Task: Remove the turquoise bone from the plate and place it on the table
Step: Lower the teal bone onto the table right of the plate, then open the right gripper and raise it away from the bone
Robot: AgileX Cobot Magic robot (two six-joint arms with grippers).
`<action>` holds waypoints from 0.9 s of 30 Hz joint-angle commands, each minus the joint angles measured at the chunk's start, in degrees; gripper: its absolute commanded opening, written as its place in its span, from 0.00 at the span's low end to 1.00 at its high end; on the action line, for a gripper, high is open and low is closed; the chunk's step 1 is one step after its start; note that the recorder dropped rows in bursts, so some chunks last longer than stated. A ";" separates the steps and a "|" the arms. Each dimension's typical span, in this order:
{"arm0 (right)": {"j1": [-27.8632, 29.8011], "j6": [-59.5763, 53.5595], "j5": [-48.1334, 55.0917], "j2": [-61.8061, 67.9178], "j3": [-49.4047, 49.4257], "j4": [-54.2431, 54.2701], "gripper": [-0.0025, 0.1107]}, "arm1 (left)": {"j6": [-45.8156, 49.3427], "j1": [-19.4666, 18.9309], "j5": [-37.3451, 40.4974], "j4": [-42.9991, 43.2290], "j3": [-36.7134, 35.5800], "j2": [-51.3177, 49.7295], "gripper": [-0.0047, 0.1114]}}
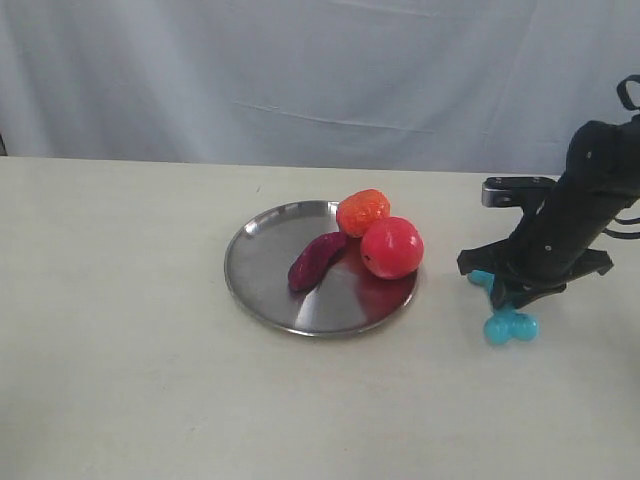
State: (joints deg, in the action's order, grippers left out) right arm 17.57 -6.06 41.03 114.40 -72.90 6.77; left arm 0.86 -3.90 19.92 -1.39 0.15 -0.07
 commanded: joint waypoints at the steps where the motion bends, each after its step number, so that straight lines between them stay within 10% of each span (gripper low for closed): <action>1: 0.00 -0.85 -3.02 0.02 -0.30 2.29 0.03 | -0.24 0.44 -0.31 -0.08 -0.15 0.07 0.04; 5: 0.00 -0.85 -2.59 0.02 -0.30 2.29 0.47 | -0.24 0.44 -0.31 -0.08 -0.15 0.07 0.04; 8: 0.00 -0.71 -2.38 0.02 -0.30 2.29 0.57 | -0.24 0.44 -0.31 -0.08 -0.15 0.07 0.04; 22: -2.43 0.18 -1.78 -19.42 -0.30 1.31 0.03 | -0.24 0.44 -0.31 -0.08 -0.15 0.07 0.04; 27: -6.45 2.44 -6.99 -33.62 -0.06 -2.63 0.02 | -0.24 0.44 -0.31 -0.08 -0.15 0.07 0.04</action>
State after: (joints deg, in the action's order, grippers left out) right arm 13.03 -5.27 36.79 88.20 -72.90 6.70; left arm 0.86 -3.90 19.92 -1.39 0.15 -0.07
